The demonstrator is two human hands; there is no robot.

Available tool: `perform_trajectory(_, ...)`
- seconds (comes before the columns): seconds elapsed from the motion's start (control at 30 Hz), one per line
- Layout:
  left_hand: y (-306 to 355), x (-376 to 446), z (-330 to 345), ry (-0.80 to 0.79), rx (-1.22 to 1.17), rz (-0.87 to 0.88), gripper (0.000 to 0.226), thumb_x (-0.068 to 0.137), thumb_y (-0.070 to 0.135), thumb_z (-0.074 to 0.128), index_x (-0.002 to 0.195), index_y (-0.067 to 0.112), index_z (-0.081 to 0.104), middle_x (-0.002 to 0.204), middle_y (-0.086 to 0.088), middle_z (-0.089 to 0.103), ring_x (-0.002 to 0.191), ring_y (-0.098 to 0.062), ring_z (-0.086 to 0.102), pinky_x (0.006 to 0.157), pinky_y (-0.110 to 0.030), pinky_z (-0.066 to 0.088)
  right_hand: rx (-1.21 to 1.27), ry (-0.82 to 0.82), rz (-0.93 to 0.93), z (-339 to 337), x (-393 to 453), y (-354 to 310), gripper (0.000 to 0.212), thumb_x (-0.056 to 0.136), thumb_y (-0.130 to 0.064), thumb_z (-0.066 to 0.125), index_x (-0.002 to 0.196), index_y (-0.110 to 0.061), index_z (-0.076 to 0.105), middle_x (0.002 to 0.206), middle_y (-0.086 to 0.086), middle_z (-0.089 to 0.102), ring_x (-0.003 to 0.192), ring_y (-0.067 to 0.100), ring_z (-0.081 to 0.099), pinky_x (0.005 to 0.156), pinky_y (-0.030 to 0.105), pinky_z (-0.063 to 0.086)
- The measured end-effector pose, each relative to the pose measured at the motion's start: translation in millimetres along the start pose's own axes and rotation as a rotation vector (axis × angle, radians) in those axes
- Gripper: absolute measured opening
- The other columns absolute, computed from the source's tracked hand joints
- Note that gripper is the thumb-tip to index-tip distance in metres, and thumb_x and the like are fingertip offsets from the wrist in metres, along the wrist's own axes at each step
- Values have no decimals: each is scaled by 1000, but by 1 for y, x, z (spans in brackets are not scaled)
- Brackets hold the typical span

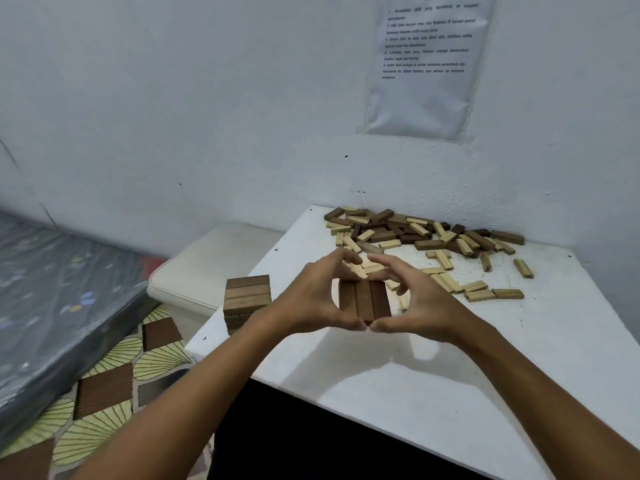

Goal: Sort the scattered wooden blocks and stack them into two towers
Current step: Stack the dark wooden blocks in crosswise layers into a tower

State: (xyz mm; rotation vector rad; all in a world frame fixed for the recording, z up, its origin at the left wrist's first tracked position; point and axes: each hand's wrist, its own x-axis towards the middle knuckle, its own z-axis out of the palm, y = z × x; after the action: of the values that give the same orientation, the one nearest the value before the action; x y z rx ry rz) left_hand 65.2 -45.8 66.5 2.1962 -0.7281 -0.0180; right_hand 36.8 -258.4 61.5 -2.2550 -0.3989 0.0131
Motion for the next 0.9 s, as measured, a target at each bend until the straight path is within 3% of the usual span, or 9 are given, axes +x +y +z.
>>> perform_trajectory(0.07, -3, -3, -19, 31, 27, -3, 82, 55, 27, 94, 120, 33, 45, 114, 9, 64, 116, 5, 52, 96, -15, 41, 6, -12, -36, 4, 16, -12, 103, 52, -44, 83, 142, -44, 33, 125, -15, 59, 123, -1, 47, 89, 20, 38)
perform_trajectory(0.17, -12, -10, -45, 71, 52, -24, 82, 55, 28, 94, 120, 33, 45, 111, 10, 66, 117, 0, 53, 99, -25, 44, 17, -28, -82, 17, 40, -29, 102, 51, -44, 82, 141, -44, 34, 125, -14, 60, 124, -1, 47, 96, 25, 40)
perform_trajectory(0.37, -39, -33, -84, 152, 10, -126, 81, 51, 30, 93, 117, 35, 47, 111, 9, 66, 116, -1, 54, 88, -34, 56, 46, -100, -157, 50, 80, -54, 97, 59, -32, 87, 141, -38, 37, 124, -11, 60, 123, 4, 48, 99, 28, 41)
perform_trajectory(0.43, -46, -40, -93, 171, -2, -153, 81, 47, 38, 90, 116, 37, 47, 112, 7, 66, 116, 0, 55, 86, -29, 56, 58, -126, -174, 60, 91, -60, 96, 61, -27, 88, 142, -34, 38, 122, -10, 61, 122, 4, 49, 98, 25, 39)
perform_trajectory(0.57, -59, -48, -107, 176, 29, -202, 82, 47, 38, 90, 117, 34, 47, 114, 5, 68, 112, 6, 56, 82, -6, 45, 51, -174, -194, 77, 109, -69, 96, 63, -24, 88, 143, -30, 37, 121, -9, 61, 123, 5, 48, 101, 26, 38)
perform_trajectory(0.73, -75, -53, -115, 181, 60, -244, 78, 58, 22, 94, 121, 28, 47, 116, 7, 68, 112, 7, 55, 86, -3, 38, 49, -219, -196, 88, 123, -73, 97, 63, -24, 88, 144, -30, 35, 122, -7, 60, 123, 6, 48, 99, 25, 38)
perform_trajectory(0.9, -85, -56, -117, 163, 45, -272, 79, 58, 23, 93, 122, 29, 47, 119, 6, 67, 115, 4, 54, 86, -6, 37, 44, -242, -188, 95, 129, -73, 97, 64, -24, 88, 144, -31, 35, 123, -4, 60, 122, 6, 48, 95, 20, 37)
